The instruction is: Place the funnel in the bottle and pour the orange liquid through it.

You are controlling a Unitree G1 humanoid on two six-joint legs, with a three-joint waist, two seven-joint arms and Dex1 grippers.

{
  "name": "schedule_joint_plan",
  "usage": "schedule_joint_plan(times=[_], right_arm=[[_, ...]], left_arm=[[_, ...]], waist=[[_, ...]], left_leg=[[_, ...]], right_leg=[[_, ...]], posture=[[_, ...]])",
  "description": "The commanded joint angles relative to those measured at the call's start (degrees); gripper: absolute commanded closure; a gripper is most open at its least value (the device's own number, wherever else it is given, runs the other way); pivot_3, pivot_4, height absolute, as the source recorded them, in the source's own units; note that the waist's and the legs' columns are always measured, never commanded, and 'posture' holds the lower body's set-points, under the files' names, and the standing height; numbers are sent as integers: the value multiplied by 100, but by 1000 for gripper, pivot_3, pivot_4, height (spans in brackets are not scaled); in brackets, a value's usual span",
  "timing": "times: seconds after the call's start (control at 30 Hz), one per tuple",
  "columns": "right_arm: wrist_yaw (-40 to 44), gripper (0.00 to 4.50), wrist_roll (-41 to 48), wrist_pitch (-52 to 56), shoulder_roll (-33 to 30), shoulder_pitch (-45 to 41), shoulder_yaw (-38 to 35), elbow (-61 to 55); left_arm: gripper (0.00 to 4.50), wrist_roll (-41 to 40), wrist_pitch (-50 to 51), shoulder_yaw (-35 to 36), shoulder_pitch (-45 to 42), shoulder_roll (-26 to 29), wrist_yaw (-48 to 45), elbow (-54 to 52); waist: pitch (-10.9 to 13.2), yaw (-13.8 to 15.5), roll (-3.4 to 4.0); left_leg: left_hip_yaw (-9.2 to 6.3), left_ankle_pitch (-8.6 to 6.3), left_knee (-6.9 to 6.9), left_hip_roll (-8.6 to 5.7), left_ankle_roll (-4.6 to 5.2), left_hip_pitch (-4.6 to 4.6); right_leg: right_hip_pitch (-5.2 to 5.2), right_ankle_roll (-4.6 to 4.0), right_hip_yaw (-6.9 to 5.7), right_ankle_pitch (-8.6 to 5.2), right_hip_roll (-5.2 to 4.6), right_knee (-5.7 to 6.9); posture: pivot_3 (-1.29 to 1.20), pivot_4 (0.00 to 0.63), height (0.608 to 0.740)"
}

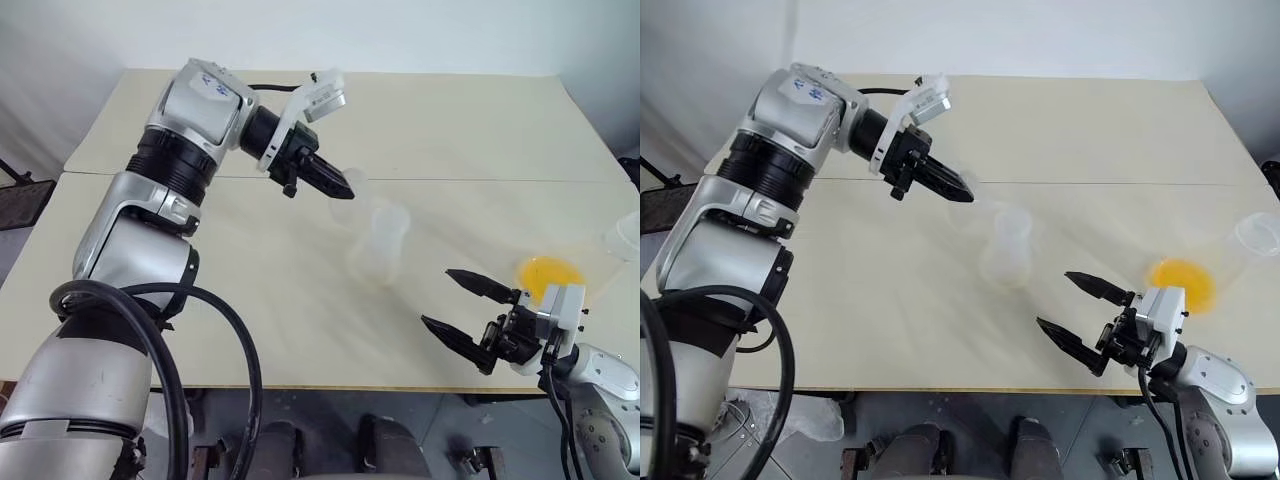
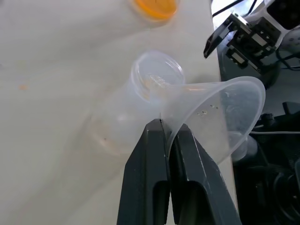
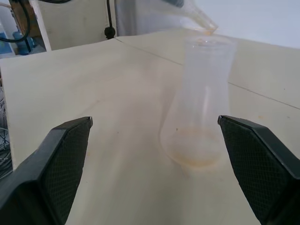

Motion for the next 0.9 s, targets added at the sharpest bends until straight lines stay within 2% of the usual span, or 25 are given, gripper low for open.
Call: schedule_joint_plan(times=[0.03, 0.43, 0.9], right_arm=[[-12, 0, 31, -125, 42, 55, -35, -181], [-44, 0, -14, -211, 67, 187, -38, -196], [-43, 0, -95, -301, 106, 188, 1, -96]], left_arm=[[4457, 113, -212, 87, -282, -75, -464, 120], [4457, 276, -624, -86, -524, -302, -652, 449], [4457, -123, -808, -771, -735, -316, -652, 469]], waist=[[0, -2, 0], [1, 4, -1], [1, 2, -1]], left_leg=[[1, 0, 1, 0, 0, 0], [-3, -1, 24, 0, 1, -9], [-3, -1, 30, 1, 2, -7]], right_leg=[[0, 1, 0, 0, 0, 0], [0, 3, 1, 2, -1, 10], [0, 3, 4, 2, -1, 18]], posture=[[0, 150, 740], [0, 150, 740], [0, 150, 740]])
